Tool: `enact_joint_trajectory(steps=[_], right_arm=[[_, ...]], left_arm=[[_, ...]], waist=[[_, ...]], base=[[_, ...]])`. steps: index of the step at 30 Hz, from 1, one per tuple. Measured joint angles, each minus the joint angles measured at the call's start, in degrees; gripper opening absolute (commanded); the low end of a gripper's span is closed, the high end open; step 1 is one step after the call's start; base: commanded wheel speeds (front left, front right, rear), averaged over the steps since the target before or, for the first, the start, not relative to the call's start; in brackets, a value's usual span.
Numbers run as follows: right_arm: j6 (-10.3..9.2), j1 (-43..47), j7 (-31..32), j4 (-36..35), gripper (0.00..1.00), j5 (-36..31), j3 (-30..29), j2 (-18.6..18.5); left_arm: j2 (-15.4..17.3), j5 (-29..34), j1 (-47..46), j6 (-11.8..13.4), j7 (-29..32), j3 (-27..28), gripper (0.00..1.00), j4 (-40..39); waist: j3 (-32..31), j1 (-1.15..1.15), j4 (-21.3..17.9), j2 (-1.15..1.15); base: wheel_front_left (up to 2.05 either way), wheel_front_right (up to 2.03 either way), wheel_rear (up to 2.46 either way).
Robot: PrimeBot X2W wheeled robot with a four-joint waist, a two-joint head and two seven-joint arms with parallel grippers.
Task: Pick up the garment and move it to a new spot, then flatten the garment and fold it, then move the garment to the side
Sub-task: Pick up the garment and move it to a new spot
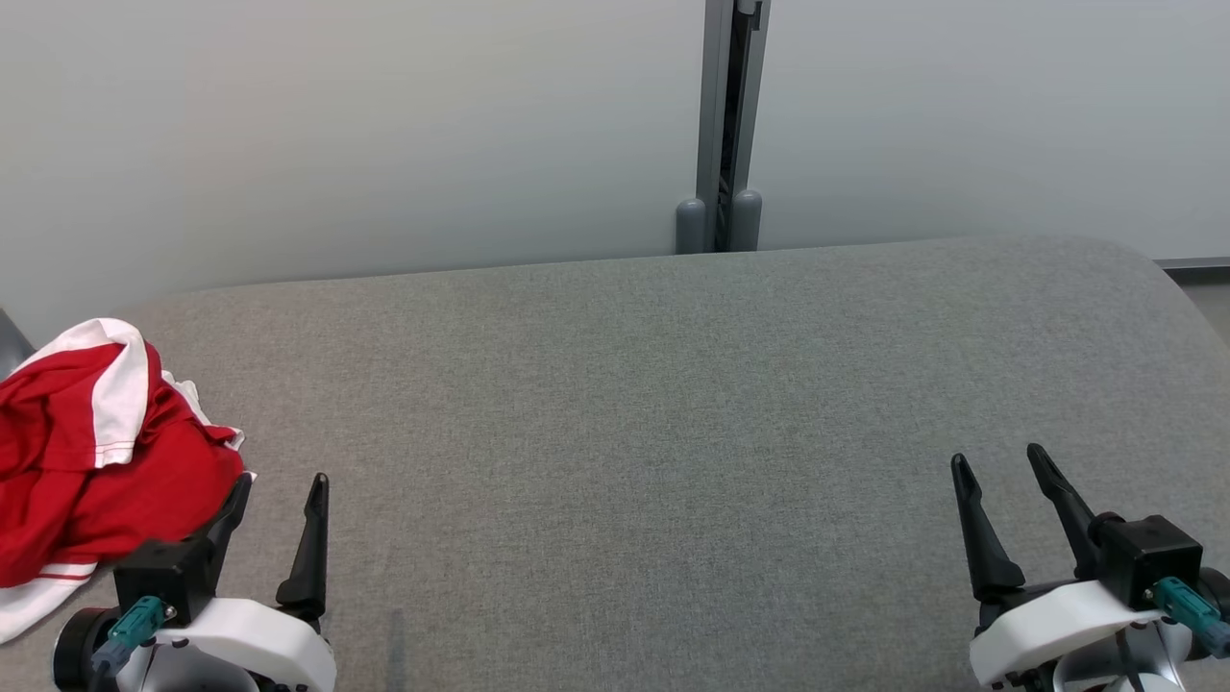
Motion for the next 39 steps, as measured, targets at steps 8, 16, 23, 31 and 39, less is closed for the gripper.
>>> enact_joint_trajectory(steps=[8,16,23,31,39], right_arm=[[0.0,0.0,-0.1,1.1,1.0,0.3,-0.2,0.1],[0.0,0.0,-0.3,1.3,1.0,0.6,0.1,0.2],[0.0,0.0,-0.4,0.4,1.0,0.9,1.9,0.5],[0.0,-0.1,-0.4,-0.5,1.0,2.0,4.2,0.9],[0.0,-0.4,-0.5,-0.7,1.0,3.4,6.7,1.1]], left_arm=[[0.0,-0.5,0.0,-0.3,0.2,-0.4,1.0,0.4],[0.2,-1.1,-0.1,-0.5,0.2,-0.6,1.0,0.5],[0.8,-1.7,-0.2,0.0,0.1,0.1,1.0,0.4],[1.6,-2.6,-0.2,0.4,0.1,0.8,1.0,0.2],[2.1,-3.6,0.0,0.6,-0.2,1.8,1.0,0.1]], waist=[[-0.4,0.0,0.1,0.0],[-0.5,0.0,1.8,0.0],[-0.4,0.0,5.5,0.0],[-0.4,0.0,11.5,0.0],[-0.3,0.0,17.1,0.0]], base=[[0.0,0.0,0.0],[0.0,0.0,0.0],[0.0,0.0,0.0],[0.0,0.0,0.0],[0.0,0.0,0.0]])
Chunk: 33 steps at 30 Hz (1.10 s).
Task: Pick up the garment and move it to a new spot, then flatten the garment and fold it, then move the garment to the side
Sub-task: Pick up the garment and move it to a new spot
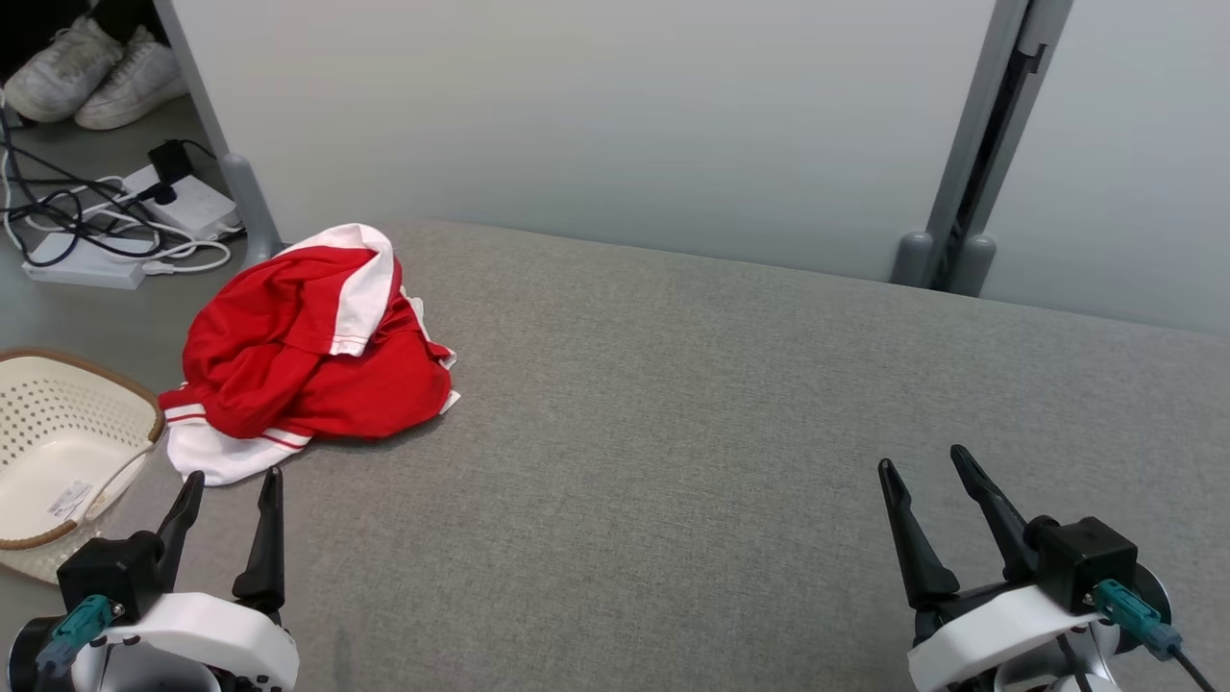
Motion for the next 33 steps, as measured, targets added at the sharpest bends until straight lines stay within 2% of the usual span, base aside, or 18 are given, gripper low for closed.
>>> enact_joint_trajectory(steps=[9,20,27,33], right_arm=[[0.0,-0.2,-0.5,0.2,1.0,0.8,0.3,0.0],[0.0,-0.2,-0.8,0.3,1.0,1.0,0.3,0.0],[0.0,-0.7,-0.2,0.0,1.0,1.2,1.2,0.1],[0.0,-1.2,0.8,-0.7,1.0,0.7,2.0,0.1]], left_arm=[[0.1,-0.4,0.1,0.3,-0.1,-0.1,1.0,-0.3],[0.3,-0.6,-0.7,0.5,0.0,-0.5,1.0,-0.3],[1.0,-0.2,-7.8,0.3,1.5,-1.6,1.0,-0.9],[2.8,-0.6,-17.5,-1.6,4.8,-1.5,1.0,3.4]], waist=[[0.2,0.0,2.7,0.0],[0.4,0.0,3.1,0.0],[1.5,0.0,2.0,0.0],[3.5,0.0,-0.3,0.0]], base=[[0.0,0.0,0.0],[0.0,0.0,0.0],[0.0,0.0,0.0],[0.0,0.0,0.0]])
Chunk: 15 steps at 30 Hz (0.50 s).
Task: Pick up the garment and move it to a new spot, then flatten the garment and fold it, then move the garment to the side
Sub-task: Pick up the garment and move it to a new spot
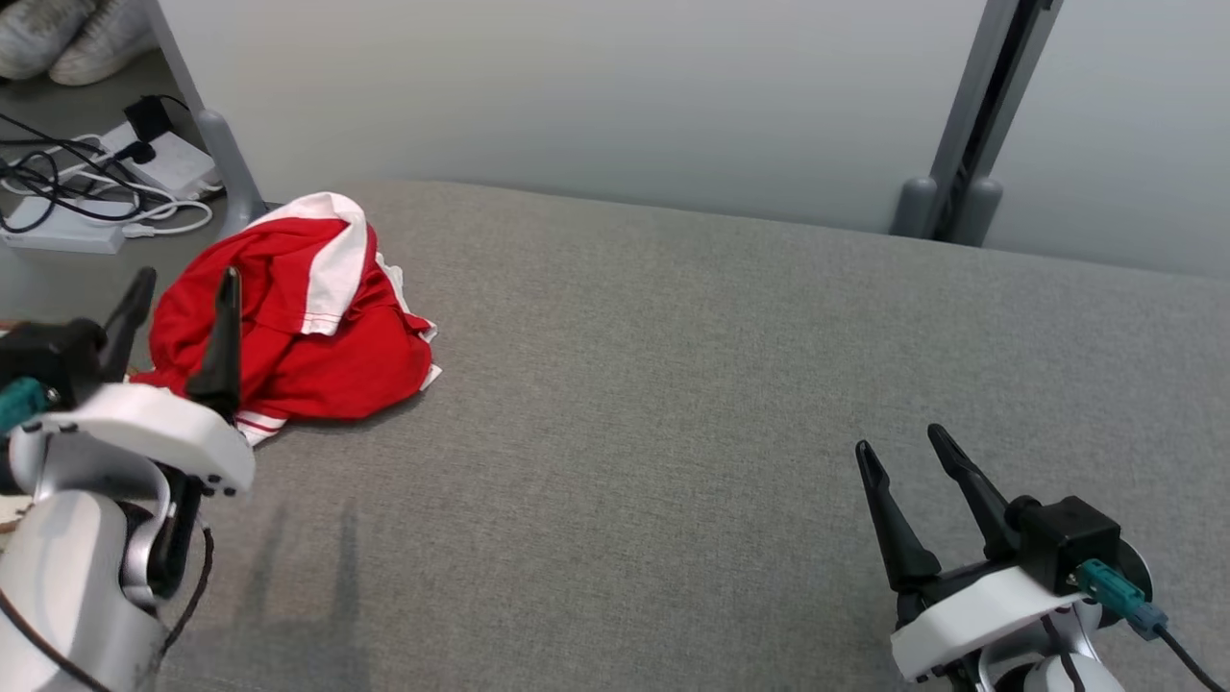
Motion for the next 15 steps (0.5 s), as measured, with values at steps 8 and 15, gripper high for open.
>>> enact_joint_trajectory(steps=[8,15], right_arm=[[0.0,-3.3,1.2,-1.7,1.0,-1.4,0.0,0.0],[0.0,-6.4,1.3,-2.7,1.0,-2.1,0.0,0.0]], left_arm=[[1.4,-3.6,-11.1,-3.2,2.7,1.6,1.0,12.4],[3.1,-5.9,-18.3,-5.5,3.6,2.4,1.0,22.8]], waist=[[6.2,0.0,-4.1,0.0],[12.7,0.0,-7.4,0.0]], base=[[0.0,0.0,0.0],[0.0,0.0,0.0]])
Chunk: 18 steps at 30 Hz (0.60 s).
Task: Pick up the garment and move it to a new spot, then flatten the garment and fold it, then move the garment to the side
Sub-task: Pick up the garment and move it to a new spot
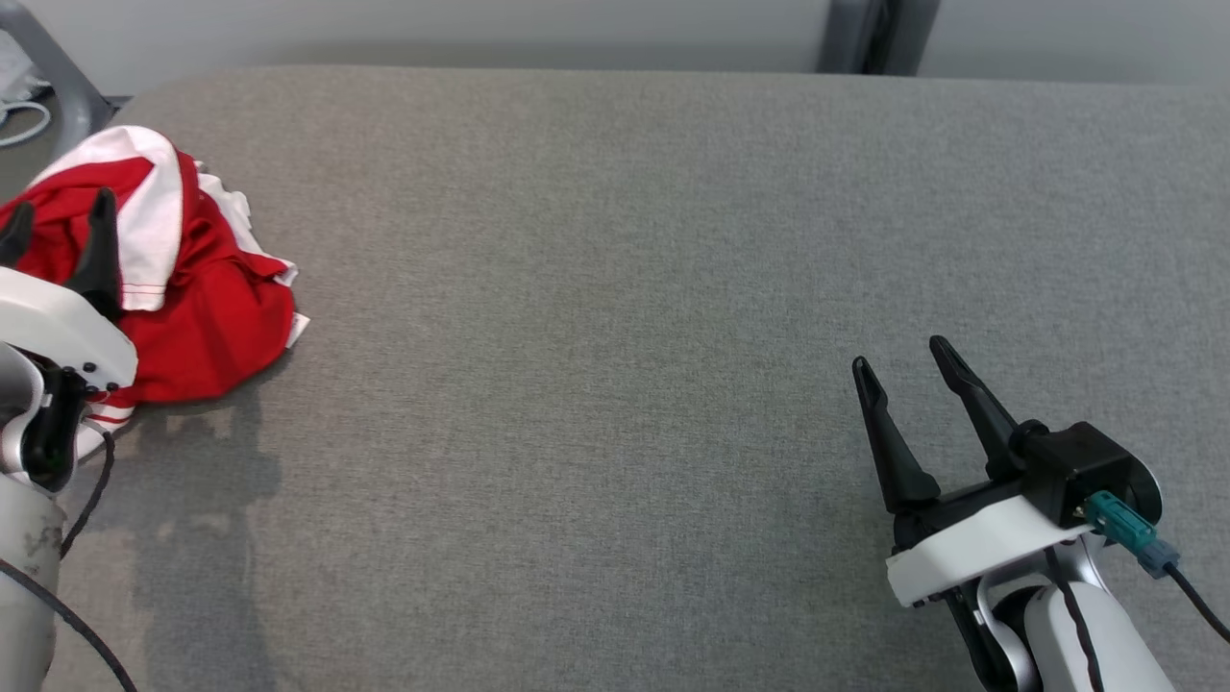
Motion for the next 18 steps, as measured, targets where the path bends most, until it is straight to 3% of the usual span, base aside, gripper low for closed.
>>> enact_joint_trajectory(steps=[8,18], right_arm=[[0.0,-3.0,-0.1,0.0,1.0,-0.7,0.5,0.0],[0.0,-4.7,0.0,0.0,1.0,-1.3,1.0,0.0]], left_arm=[[2.1,-2.6,-6.2,-1.8,0.1,1.1,1.0,11.5],[3.5,-4.7,-10.3,-2.5,1.8,0.9,1.0,22.5]], waist=[[6.7,0.0,-3.2,0.0],[10.2,0.0,-5.4,0.0]], base=[[0.0,0.0,0.0],[0.0,0.0,0.0]])
